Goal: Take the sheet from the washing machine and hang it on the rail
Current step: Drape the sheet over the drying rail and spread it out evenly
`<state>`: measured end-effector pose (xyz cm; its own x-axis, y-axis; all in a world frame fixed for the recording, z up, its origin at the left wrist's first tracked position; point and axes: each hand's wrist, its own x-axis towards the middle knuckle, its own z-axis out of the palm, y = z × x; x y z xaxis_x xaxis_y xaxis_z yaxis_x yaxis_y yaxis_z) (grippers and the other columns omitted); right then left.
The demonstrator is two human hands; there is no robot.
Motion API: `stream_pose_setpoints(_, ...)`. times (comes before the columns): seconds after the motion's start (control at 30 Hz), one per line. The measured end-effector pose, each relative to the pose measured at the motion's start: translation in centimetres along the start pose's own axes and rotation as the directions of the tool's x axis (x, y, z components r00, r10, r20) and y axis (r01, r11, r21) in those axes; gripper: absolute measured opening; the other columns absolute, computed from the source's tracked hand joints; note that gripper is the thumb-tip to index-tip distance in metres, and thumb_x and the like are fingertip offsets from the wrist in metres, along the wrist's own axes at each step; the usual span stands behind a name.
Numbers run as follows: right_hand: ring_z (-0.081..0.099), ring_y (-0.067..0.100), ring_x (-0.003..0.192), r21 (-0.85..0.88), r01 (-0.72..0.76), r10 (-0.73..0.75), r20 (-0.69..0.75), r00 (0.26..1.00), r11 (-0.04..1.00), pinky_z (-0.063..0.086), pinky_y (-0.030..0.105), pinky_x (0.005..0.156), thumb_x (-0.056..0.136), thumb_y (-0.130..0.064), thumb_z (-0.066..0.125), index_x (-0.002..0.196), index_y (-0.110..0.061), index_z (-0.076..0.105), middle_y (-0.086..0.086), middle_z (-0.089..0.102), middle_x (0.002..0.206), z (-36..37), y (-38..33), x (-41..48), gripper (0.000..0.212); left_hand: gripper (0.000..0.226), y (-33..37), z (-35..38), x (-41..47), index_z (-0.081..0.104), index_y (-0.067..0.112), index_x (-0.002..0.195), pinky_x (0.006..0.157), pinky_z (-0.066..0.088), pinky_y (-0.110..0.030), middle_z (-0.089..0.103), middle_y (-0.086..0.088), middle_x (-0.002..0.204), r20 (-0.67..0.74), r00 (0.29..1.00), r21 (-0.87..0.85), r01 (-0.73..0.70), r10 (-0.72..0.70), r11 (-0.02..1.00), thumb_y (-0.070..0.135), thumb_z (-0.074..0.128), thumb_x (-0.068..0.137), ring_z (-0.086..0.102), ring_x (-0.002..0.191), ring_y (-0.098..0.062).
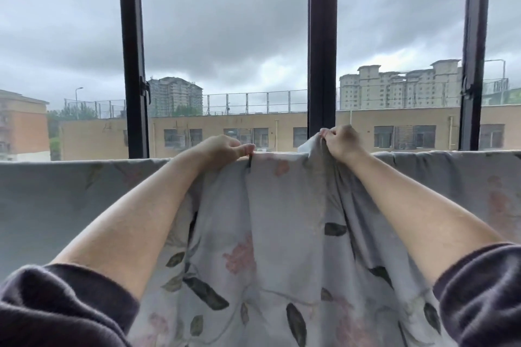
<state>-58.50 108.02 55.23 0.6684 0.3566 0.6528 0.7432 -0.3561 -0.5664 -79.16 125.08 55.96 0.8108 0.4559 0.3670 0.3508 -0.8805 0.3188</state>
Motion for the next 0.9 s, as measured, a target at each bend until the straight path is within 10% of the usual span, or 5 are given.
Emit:
stream_pose_setpoints(0.1, 0.058, 0.033, 0.106, -0.156, -0.037, 0.039, 0.007, 0.999, 0.987, 0.041, 0.034, 0.083, 0.097, -0.032, 0.041, 0.099, -0.010, 0.069, 0.017, 0.066, 0.111, 0.4, -0.7, -0.6, 0.036, 0.030, -0.6, -0.2, -0.8, 0.073, 0.015, 0.086, 0.055, 0.038, -0.021, 0.067, -0.002, 0.076, -0.107, 0.994, -0.056, -0.040, 0.034, 0.998, 0.040, 0.056, 0.090, 0.055, 0.068, -0.013)
stream_pose_setpoints(0.3, 0.053, 0.031, 0.113, -0.457, 0.057, 0.069, 0.255, 0.965, 0.888, 0.041, 0.041, 0.095, 0.095, -0.041, 0.025, 0.113, -0.016, 0.062, 0.013, 0.060, 0.124, 0.9, -0.5, -0.7, 0.048, 0.024, 0.2, 0.9, 1.2, 0.063, 0.004, 0.078, 0.072, 0.039, -0.030, 0.066, -0.015, 0.096, -0.311, 0.924, 0.071, 0.256, -0.222, 0.964, 0.021, 0.052, 0.092, 0.056, 0.088, -0.028)
stream_pose_setpoints(0.57, 0.060, 0.024, 0.098, -0.211, 0.417, -0.414, 0.061, 0.908, 0.884, 0.041, 0.036, 0.086, 0.098, -0.031, 0.041, 0.106, -0.015, 0.060, 0.003, 0.066, 0.107, -0.3, -1.3, -3.7, 0.026, 0.038, -0.7, 2.4, -2.5, 0.060, 0.013, 0.099, 0.076, 0.042, -0.035, 0.067, -0.011, 0.088, -0.507, 0.853, 0.293, 0.034, 0.125, 0.956, 0.041, 0.035, 0.098, 0.063, 0.081, -0.029)
stream_pose_setpoints(0.7, 0.062, 0.019, 0.094, -0.124, 0.580, -0.529, 0.293, 0.797, 0.805, 0.047, 0.032, 0.076, 0.095, -0.033, 0.049, 0.107, -0.023, 0.062, -0.003, 0.067, 0.105, 1.3, -3.3, -5.3, 0.021, 0.029, -2.9, 2.6, -4.7, 0.064, 0.017, 0.096, 0.072, 0.045, -0.032, 0.068, 0.000, 0.083, -0.544, 0.782, 0.324, -0.138, 0.304, 0.936, 0.042, 0.051, 0.092, 0.064, 0.075, -0.023)
stream_pose_setpoints(0.9, 0.062, 0.026, 0.089, -0.163, 0.510, -0.484, 0.177, 0.857, 0.844, 0.034, 0.028, 0.067, 0.094, -0.019, 0.048, 0.095, -0.018, 0.065, 0.003, 0.071, 0.095, 2.7, -3.9, -3.8, 0.017, 0.022, -3.0, 2.3, -3.3, 0.072, 0.015, 0.091, 0.064, 0.048, -0.033, 0.072, -0.011, 0.083, -0.617, 0.775, 0.184, -0.032, 0.140, 0.982, 0.029, 0.055, 0.092, 0.065, 0.080, -0.031)
